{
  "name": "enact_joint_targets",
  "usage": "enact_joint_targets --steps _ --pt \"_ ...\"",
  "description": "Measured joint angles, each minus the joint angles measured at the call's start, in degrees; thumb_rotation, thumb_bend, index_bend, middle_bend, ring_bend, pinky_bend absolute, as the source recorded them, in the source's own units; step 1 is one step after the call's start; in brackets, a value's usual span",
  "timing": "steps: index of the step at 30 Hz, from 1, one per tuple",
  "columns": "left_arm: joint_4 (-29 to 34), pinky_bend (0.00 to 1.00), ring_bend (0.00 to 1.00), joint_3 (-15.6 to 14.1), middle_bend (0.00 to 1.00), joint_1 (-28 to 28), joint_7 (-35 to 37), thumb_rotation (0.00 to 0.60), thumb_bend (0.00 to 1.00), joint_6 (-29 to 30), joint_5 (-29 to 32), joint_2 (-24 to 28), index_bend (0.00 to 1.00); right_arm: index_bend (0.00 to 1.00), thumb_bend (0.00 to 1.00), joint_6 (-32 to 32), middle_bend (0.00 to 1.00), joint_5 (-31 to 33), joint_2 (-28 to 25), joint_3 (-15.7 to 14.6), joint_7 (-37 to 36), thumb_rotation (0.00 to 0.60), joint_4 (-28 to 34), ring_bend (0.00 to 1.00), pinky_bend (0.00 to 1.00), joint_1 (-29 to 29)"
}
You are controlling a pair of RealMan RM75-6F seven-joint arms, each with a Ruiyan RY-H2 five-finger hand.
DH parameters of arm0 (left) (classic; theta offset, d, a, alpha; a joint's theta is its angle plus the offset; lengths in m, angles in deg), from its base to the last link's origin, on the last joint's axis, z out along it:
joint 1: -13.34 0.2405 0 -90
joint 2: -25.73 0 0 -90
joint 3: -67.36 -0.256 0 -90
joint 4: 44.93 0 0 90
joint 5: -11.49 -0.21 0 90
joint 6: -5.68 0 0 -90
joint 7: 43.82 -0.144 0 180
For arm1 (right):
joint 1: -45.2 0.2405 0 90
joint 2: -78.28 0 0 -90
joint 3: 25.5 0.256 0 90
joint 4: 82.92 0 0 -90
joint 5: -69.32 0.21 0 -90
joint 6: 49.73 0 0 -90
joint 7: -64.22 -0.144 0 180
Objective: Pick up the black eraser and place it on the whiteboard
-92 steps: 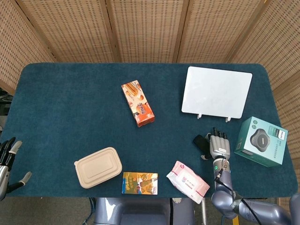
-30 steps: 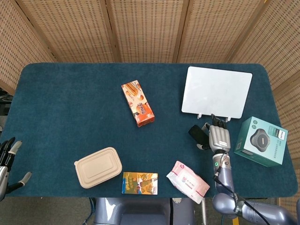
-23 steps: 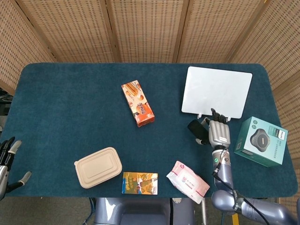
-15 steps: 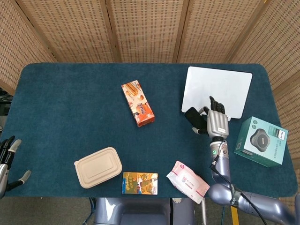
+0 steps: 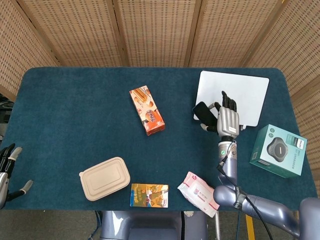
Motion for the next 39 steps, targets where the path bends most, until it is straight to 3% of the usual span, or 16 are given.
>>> enact_joint_targets --steps 16,27,39 --pt "-1.5 0.00 0.00 1.1 0.00 -1.5 1.0 0.600 0.25 -2.5 2.2 -1.0 0.00 0.45 0.18 -0.3 0.00 -4.2 9.5 6.0 -11.8 0.600 -25.1 0.00 0.00 6.0" --pt "-2.1 0.00 0.00 1.2 0.00 -2.1 0.9 0.600 0.25 -3.1 2.6 -1.6 0.00 0.45 0.18 -5.3 0.00 -5.5 15.6 8.4 -22.2 0.600 -43.5 0.00 0.00 9.3" --pt "-2.3 0.00 0.00 1.5 0.00 -2.5 0.1 0.600 0.25 -3.8 3.8 -2.0 0.00 0.45 0.18 -13.2 0.00 -4.9 20.0 11.0 -27.9 0.600 -59.3 0.00 0.00 13.4"
